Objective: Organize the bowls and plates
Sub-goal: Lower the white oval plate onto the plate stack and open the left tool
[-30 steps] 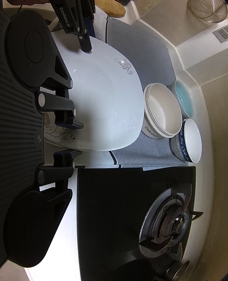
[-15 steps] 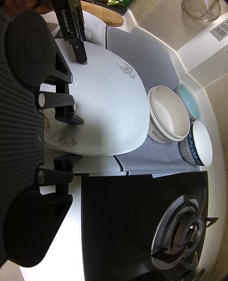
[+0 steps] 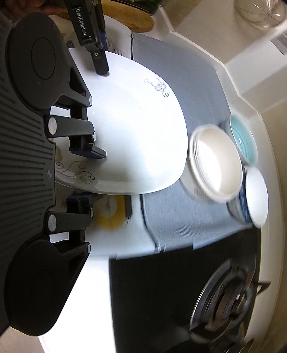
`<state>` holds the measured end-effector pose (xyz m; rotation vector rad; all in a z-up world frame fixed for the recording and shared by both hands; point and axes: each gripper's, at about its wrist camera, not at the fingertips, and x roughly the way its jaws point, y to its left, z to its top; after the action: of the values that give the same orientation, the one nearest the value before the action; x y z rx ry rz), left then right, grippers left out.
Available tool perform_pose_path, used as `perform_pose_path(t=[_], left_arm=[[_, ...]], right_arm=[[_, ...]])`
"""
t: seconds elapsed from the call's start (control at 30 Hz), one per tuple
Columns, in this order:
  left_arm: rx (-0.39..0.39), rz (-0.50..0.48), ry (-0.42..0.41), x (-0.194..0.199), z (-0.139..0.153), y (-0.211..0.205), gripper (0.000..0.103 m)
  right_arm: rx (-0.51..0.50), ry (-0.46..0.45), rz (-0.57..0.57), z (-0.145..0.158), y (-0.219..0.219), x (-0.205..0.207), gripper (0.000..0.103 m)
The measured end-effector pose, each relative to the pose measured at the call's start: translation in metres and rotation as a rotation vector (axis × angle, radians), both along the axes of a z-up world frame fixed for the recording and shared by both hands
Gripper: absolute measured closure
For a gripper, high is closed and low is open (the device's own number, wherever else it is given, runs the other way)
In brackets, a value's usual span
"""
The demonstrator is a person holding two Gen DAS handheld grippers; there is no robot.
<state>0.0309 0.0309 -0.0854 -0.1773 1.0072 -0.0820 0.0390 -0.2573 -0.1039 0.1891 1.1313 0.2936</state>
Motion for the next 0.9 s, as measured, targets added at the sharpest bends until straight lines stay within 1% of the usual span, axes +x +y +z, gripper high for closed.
perform_pose_path(t=[0.17, 0.3, 0.47, 0.6, 0.77, 0.83, 0.9], left_arm=[[0.001, 0.065, -0.03, 0.011, 0.0, 0.049, 0.072], [0.001, 0.119, -0.054, 0.028, 0.0, 0.09, 0.073], [0.005, 0.185, -0.088, 0.05, 0.0, 0.132, 0.074], [0.007, 0.236, -0.093, 0.063, 0.001, 0.149, 0.074], [0.012, 0.287, -0.108, 0.064, 0.0, 0.164, 0.074], [0.013, 0.292, -0.106, 0.065, 0.0, 0.164, 0.073], [0.016, 0.296, -0.104, 0.061, 0.003, 0.16, 0.074]], right_arm=[[-0.011, 0.004, 0.021, 0.001, 0.051, 0.018, 0.069], [-0.007, 0.012, 0.028, 0.0, 0.093, 0.036, 0.069], [-0.005, 0.0, 0.049, 0.002, 0.144, 0.057, 0.068], [-0.002, 0.007, 0.051, 0.003, 0.171, 0.076, 0.068], [-0.013, -0.008, 0.092, 0.003, 0.191, 0.087, 0.065], [-0.016, -0.018, 0.108, 0.003, 0.2, 0.091, 0.065], [-0.009, -0.016, 0.106, 0.002, 0.198, 0.092, 0.065]])
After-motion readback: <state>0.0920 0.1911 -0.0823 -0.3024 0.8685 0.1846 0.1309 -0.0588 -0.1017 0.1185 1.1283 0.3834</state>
